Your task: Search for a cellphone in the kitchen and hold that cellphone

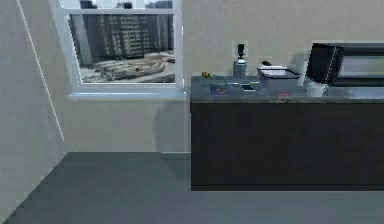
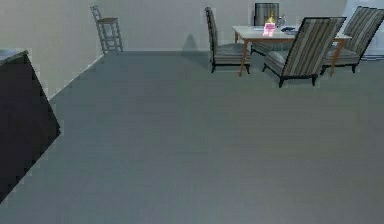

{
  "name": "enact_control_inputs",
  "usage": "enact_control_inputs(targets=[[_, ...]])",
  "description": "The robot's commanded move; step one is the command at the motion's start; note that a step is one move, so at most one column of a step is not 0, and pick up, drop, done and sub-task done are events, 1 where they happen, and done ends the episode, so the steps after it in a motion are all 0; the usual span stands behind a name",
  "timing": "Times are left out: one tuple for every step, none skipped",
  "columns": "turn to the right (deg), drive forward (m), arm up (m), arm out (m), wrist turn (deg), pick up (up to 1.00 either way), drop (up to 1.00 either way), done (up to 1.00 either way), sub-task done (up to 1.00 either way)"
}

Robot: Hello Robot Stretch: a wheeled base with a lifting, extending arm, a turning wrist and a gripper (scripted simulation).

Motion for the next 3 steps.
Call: enact_control_inputs(targets=[[0.0,0.85,0.00,0.00,0.0,0.00,0.00,0.00,0.00],[-45.0,0.00,0.00,0.00,0.0,0.00,0.00,0.00,0.00],[-12.0,0.00,0.00,0.00,0.0,0.00,0.00,0.00,0.00]])
